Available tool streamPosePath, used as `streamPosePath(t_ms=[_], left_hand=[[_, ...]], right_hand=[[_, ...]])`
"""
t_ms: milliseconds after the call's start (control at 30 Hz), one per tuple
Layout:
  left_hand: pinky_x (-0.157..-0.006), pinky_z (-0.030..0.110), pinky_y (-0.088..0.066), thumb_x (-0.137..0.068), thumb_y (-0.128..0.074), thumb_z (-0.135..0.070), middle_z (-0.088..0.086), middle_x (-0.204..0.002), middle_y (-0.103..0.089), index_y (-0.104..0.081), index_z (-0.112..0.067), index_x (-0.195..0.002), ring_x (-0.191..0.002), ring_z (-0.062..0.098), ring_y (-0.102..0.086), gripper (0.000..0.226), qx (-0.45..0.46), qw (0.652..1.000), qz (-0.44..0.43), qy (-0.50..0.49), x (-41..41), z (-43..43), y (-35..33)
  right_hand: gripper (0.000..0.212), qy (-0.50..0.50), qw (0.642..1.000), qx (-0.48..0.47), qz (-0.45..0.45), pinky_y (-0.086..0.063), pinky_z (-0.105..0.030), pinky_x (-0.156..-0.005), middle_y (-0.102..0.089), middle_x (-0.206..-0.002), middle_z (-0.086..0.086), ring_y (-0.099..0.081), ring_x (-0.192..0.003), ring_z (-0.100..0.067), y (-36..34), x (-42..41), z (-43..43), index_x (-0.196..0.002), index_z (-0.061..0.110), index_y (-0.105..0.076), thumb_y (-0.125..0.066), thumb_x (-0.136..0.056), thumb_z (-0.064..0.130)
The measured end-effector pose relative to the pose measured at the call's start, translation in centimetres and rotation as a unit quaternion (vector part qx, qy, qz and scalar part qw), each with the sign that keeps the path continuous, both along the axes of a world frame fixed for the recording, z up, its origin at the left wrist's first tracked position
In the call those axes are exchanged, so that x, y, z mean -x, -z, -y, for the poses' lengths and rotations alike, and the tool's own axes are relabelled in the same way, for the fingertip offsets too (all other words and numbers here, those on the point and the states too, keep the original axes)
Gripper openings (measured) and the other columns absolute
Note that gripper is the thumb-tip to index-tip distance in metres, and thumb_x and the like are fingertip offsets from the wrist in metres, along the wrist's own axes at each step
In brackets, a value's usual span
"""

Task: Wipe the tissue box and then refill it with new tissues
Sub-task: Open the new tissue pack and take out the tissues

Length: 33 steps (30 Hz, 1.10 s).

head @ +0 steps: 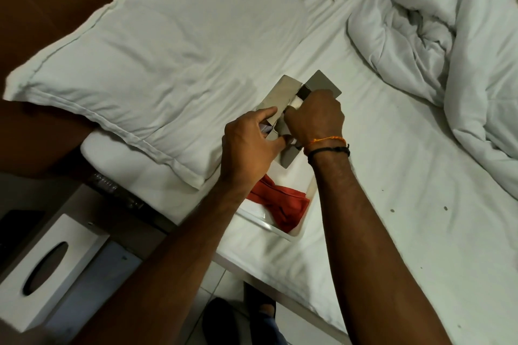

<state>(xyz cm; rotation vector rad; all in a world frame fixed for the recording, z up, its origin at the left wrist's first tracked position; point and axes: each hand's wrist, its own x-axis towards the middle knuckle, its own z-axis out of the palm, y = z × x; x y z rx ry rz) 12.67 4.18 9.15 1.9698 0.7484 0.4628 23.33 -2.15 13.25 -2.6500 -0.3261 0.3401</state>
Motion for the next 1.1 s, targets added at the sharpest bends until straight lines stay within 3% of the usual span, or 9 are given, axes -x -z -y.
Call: streamPosePath(t_ms=[100, 300, 500, 633, 733, 867, 967, 1100], left_hand=[[-0.08, 0.027, -0.063, -0.071, -0.091, -0.033, 0.001, -0.13, -0.069, -0.066, -0.017, -0.132, -0.103, 0.012, -0.073, 0.068, -0.003, 1.0, -0.001, 0.0, 0.0, 0.1, -0.1], [-0.073, 0.016, -0.058, -0.071, -0.091, -0.032, 0.002, -0.128, -0.07, -0.066, -0.017, -0.132, -0.099, 0.011, -0.074, 0.068, 0.005, 1.0, 0.001, 0.01, -0.3, 0.7, -0.1], [-0.084, 0.035, -0.063, -0.073, -0.09, -0.03, 0.003, -0.127, -0.071, -0.066, -0.016, -0.132, -0.102, 0.014, -0.073, 0.065, -0.009, 1.0, -0.003, 0.006, -0.6, 0.6, -0.4], [-0.083, 0.034, -0.063, -0.072, -0.09, -0.032, 0.003, -0.125, -0.072, -0.066, -0.018, -0.132, -0.102, 0.014, -0.073, 0.066, -0.019, 1.0, -0.005, 0.0, -0.8, 0.7, -0.2], [-0.082, 0.031, -0.063, -0.072, -0.091, -0.034, 0.003, -0.128, -0.07, -0.065, -0.018, -0.133, -0.104, 0.015, -0.073, 0.067, -0.012, 1.0, -0.003, -0.003, -0.9, 0.9, 0.1], [-0.085, 0.039, -0.063, -0.073, -0.09, -0.035, 0.004, -0.132, -0.068, -0.065, -0.018, -0.133, -0.113, 0.019, -0.07, 0.068, -0.009, 1.0, -0.001, -0.008, -0.9, 0.8, 0.4], [-0.085, 0.041, -0.063, -0.073, -0.09, -0.035, 0.004, -0.133, -0.068, -0.064, -0.017, -0.134, -0.115, 0.019, -0.069, 0.069, 0.0, 1.0, -0.004, -0.004, -1.0, 1.1, 0.3], [-0.081, 0.036, -0.064, -0.072, -0.09, -0.038, 0.003, -0.13, -0.069, -0.065, -0.016, -0.133, -0.105, 0.015, -0.072, 0.069, -0.015, 1.0, 0.002, 0.002, -1.0, 2.0, 0.1]], right_hand=[[0.037, -0.005, 1.0, 0.026, -0.006, -0.033, -0.032, -0.078, -0.061, -0.13, -0.021, -0.057, -0.124, -0.041, -0.2, -0.2, 0.2, -0.123, 0.0, -0.063, -0.063, -0.095, 0.024], [0.04, 0.004, 1.0, -0.005, -0.03, -0.05, -0.039, -0.096, -0.059, -0.133, -0.014, -0.053, -0.127, -0.036, 1.3, -1.2, 0.6, -0.125, 0.008, -0.061, -0.066, -0.089, 0.025], [0.044, 0.034, 0.999, -0.014, -0.013, -0.053, -0.038, -0.091, -0.066, -0.124, -0.012, -0.059, -0.119, -0.034, 2.7, -1.8, 0.2, -0.118, 0.009, -0.064, -0.073, -0.081, 0.031], [0.046, 0.044, 0.998, 0.025, -0.028, -0.05, -0.036, -0.087, -0.067, -0.125, -0.014, -0.062, -0.118, -0.035, 2.7, -2.4, 0.0, -0.119, 0.008, -0.065, -0.073, -0.084, 0.035], [0.049, 0.056, 0.998, -0.004, -0.007, -0.042, -0.032, -0.079, -0.068, -0.121, -0.015, -0.063, -0.117, -0.035, 2.4, -2.2, 0.6, -0.116, 0.005, -0.064, -0.078, -0.08, 0.036], [0.049, 0.093, 0.994, -0.054, 0.004, -0.047, -0.032, -0.076, -0.071, -0.11, -0.012, -0.067, -0.108, -0.032, 1.3, -2.5, 2.0, -0.103, 0.006, -0.066, -0.084, -0.072, 0.039], [0.046, 0.107, 0.992, -0.064, 0.003, -0.046, -0.032, -0.08, -0.07, -0.117, -0.012, -0.065, -0.113, -0.033, 1.0, -2.5, 2.5, -0.109, 0.005, -0.064, -0.077, -0.082, 0.04], [0.045, 0.12, 0.991, -0.054, -0.013, -0.046, -0.035, -0.097, -0.063, -0.133, -0.016, -0.059, -0.125, -0.035, 1.3, -2.1, 1.9, -0.124, 0.001, -0.059, -0.052, -0.101, 0.039]])
